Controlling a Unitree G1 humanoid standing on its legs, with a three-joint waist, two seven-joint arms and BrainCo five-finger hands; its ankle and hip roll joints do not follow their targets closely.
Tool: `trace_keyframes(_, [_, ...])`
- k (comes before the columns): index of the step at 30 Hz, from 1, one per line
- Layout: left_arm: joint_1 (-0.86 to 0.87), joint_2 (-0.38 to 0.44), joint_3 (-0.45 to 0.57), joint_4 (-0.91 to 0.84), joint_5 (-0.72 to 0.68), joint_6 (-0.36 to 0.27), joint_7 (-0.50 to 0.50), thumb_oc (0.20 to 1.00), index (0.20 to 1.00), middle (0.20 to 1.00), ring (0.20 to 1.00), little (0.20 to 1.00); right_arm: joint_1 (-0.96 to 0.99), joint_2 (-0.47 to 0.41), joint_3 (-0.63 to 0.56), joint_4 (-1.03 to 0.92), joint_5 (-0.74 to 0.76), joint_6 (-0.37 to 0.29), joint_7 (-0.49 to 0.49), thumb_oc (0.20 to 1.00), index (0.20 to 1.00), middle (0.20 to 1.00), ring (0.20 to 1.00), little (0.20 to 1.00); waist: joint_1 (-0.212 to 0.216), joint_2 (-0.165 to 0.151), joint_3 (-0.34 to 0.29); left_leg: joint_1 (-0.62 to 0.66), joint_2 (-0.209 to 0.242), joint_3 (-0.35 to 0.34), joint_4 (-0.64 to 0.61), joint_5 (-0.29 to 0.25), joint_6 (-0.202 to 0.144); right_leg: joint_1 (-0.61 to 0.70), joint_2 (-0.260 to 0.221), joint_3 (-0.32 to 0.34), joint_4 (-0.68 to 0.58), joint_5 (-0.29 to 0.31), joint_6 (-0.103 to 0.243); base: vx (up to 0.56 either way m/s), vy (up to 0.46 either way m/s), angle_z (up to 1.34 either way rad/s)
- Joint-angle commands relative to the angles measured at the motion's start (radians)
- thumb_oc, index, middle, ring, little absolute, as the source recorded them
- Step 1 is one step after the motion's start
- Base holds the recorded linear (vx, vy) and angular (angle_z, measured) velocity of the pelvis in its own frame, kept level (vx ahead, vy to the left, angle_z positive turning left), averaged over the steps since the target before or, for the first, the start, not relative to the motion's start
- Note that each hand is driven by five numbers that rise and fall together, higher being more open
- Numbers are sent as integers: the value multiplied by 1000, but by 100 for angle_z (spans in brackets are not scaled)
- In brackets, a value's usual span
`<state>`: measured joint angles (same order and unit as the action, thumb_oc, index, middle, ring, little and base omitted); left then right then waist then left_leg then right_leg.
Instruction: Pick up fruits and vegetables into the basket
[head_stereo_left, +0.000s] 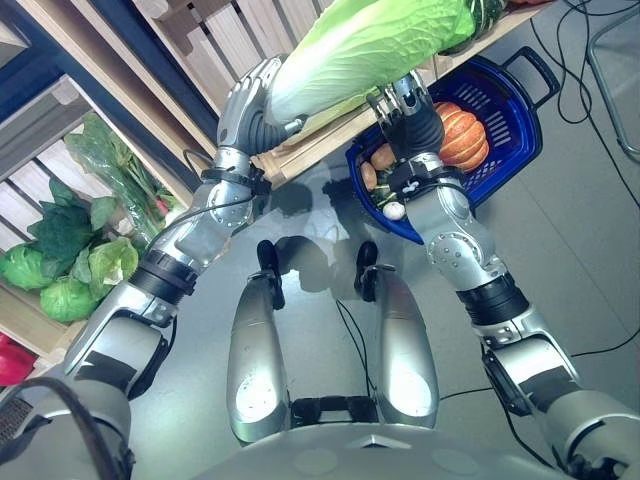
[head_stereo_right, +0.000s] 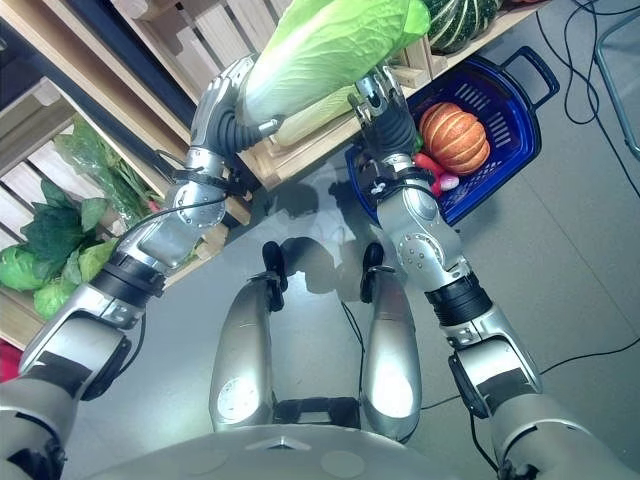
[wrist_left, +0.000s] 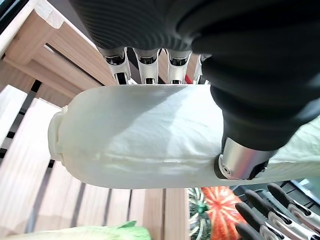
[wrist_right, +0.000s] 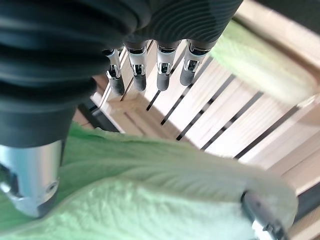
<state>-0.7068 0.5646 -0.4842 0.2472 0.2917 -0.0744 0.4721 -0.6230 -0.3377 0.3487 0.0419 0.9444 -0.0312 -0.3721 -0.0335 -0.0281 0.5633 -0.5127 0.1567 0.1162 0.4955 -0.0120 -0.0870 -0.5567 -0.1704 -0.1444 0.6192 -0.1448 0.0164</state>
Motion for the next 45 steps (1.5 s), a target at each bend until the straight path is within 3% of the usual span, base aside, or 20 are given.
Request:
trace_keyframes(1, [-66, 17, -29, -158, 88, -9, 27, 200, 200, 200, 200, 200, -66, 15, 21, -40, -42, 1, -42, 1000, 1000, 1000, 1000, 1000, -6, -10, -43, 47, -45, 82, 31, -129, 59, 41, 3, -12, -87, 34, 41, -32, 29, -1])
trace_keyframes(6, [-90, 9, -70, -179, 138, 73, -55, 200, 200, 200, 200, 200, -79, 31, 34, -13, 6, -16, -15, 1000, 1000, 1000, 1000, 1000, -2, -3, -43, 54, -50, 83, 20, -128, 60, 52, -3, -19, -100, 35, 45, -15, 15, 0])
trace_keyframes(11, [-97, -10, -115, -188, 122, 115, -187, 200, 200, 200, 200, 200, -97, 46, 51, -39, 38, -34, 89, 1000, 1000, 1000, 1000, 1000, 1, 3, -43, 59, -55, 80, 12, -126, 59, 57, -7, -23, -106, 37, 50, 0, 0, 0])
trace_keyframes(13, [-99, -10, -140, -192, 109, 128, -248, 200, 200, 200, 200, 200, -113, 43, 66, -72, 45, -11, 168, 1000, 1000, 1000, 1000, 1000, 2, 8, -43, 62, -57, 79, 10, -126, 59, 60, -10, -23, -112, 39, 53, 0, 0, 0])
trace_keyframes(20, [-66, -14, -168, -207, -139, 135, -442, 200, 200, 200, 200, 200, -170, 12, 107, -157, 16, -22, 321, 1000, 1000, 1000, 1000, 1000, 9, 23, -43, 70, -66, 73, 4, -127, 61, 68, -18, -29, -124, 45, 62, 0, 0, 0])
trace_keyframes(26, [-61, -14, -164, -238, -288, 156, -627, 200, 200, 200, 200, 200, -217, 1, 141, -215, -24, 33, 447, 1000, 1000, 1000, 1000, 1000, 13, 35, -43, 82, -75, 68, -2, -129, 65, 80, -24, -30, -135, 48, 67, -3, 11, 2])
trace_keyframes(29, [-76, 2, -166, -259, -288, 170, -667, 200, 200, 200, 200, 200, -241, -13, 157, -230, -45, 92, 415, 1000, 1000, 1000, 1000, 1000, 14, 38, -43, 84, -76, 66, -3, -128, 64, 85, -27, -29, -140, 51, 68, 2, 7, 3])
trace_keyframes(35, [-141, 86, -177, -279, -187, 177, -711, 200, 200, 200, 200, 200, -289, -92, 184, -123, -153, 265, 248, 1000, 1000, 1000, 1000, 1000, 15, 33, -43, 96, -75, 66, -6, -126, 63, 101, -28, -28, -152, 54, 66, 1, 1, 1])
trace_keyframes(40, [-187, 153, -190, -304, -120, 180, -743, 200, 200, 200, 200, 200, -306, -167, 212, -81, -144, 308, 299, 1000, 1000, 1000, 1000, 1000, 14, 26, -43, 98, -73, 67, -14, -123, 61, 105, -24, -29, -160, 53, 62, 0, 0, 0])
trace_keyframes(41, [-199, 169, -209, -302, -37, 155, -732, 200, 200, 200, 200, 200, -313, -179, 224, -64, -141, 354, 311, 1000, 1000, 1000, 1000, 1000, 16, 24, -43, 96, -73, 67, -14, -124, 61, 104, -24, -28, -161, 53, 60, 0, 0, 0])
trace_keyframes(45, [-199, 181, -230, -291, 53, 118, -702, 200, 200, 200, 200, 200, -320, -184, 241, -19, -154, 387, 268, 1000, 1000, 1000, 1000, 1000, 23, 20, -43, 97, -70, 67, -16, -123, 60, 106, -25, -33, -162, 53, 58, -2, -8, 0])
